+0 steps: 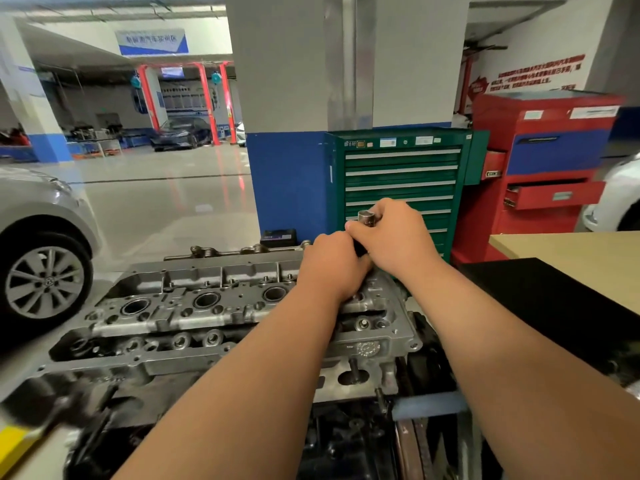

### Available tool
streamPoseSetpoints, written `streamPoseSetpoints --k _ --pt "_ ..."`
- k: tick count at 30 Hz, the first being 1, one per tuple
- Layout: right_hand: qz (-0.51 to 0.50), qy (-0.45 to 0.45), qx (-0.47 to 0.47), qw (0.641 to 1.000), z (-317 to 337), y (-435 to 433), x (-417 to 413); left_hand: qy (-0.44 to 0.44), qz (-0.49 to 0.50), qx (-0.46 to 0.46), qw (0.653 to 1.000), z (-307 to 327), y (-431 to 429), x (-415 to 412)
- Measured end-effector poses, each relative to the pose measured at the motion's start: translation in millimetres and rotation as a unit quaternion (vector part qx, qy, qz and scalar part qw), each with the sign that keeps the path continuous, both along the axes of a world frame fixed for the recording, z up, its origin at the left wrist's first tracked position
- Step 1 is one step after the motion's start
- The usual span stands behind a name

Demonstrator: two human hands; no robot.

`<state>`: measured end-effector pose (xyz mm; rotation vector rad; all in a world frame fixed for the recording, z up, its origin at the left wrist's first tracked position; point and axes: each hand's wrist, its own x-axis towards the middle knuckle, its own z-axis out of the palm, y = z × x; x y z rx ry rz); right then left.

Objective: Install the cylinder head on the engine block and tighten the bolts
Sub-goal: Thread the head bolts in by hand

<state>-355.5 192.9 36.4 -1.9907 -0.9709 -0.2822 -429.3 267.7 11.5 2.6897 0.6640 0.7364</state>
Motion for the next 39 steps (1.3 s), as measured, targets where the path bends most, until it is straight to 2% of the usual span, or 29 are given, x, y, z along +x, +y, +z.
streamPoseSetpoints --k 3,6,8,11,14,18,20,22,24,26,29,33,39 --pt "0.111 0.031 -0.047 0.992 7.3 -7.1 7.6 -0.022 -0.012 -0.015 1.000 -0.6 0.9 -1.0" --pt "0.199 0.112 -0.031 0.973 9.6 -18.0 13.8 -0.007 -0.015 0.009 1.000 -0.8 0.5 0.6" --pt "0.169 0.085 -0.007 0.982 7.2 -17.3 12.8 -0.009 -0.011 0.013 1.000 -0.9 0.4 1.7" --pt "0.058 0.007 0.016 0.998 0.5 -9.2 5.9 -0.017 -0.005 -0.002 1.000 -1.2 0.8 1.7" --pt "-0.011 -0.009 0.034 0.999 -3.5 -4.0 -1.3 -0.025 -0.008 -0.019 0.999 0.2 0.5 0.0" --pt "-0.033 -0.032 0.017 0.999 -6.4 -0.6 -9.1 -0.023 -0.004 0.001 1.000 -0.1 1.2 -1.0" --pt "0.012 -0.013 0.010 1.000 -4.9 -4.4 -8.8 -0.023 -0.002 0.010 1.000 0.8 0.9 -2.2" --pt "0.043 -0.002 0.019 0.999 7.2 -12.5 -8.3 -0.060 -0.007 0.012 0.998 2.8 -5.0 -5.6" --pt "0.056 -0.013 0.061 0.996 31.3 -16.4 -12.4 -0.165 -0.021 -0.042 0.985 9.9 -12.7 -13.8" --pt "0.096 -0.013 0.057 0.994 55.4 -10.5 -28.9 -0.235 -0.015 -0.093 0.967 19.3 -12.0 -32.5" --pt "0.164 -0.021 -0.042 0.985 62.4 15.9 -71.8 -0.190 0.014 -0.088 0.978 22.5 14.6 -91.5" --pt "0.303 0.003 -0.135 0.943 42.5 60.7 -143.2 -0.093 0.070 -0.070 0.991 9.4 58.5 -201.9" --pt "0.405 -0.003 -0.090 0.910 16.1 107.5 -228.0 -0.074 0.127 -0.058 0.987 5.2 88.0 -287.0"
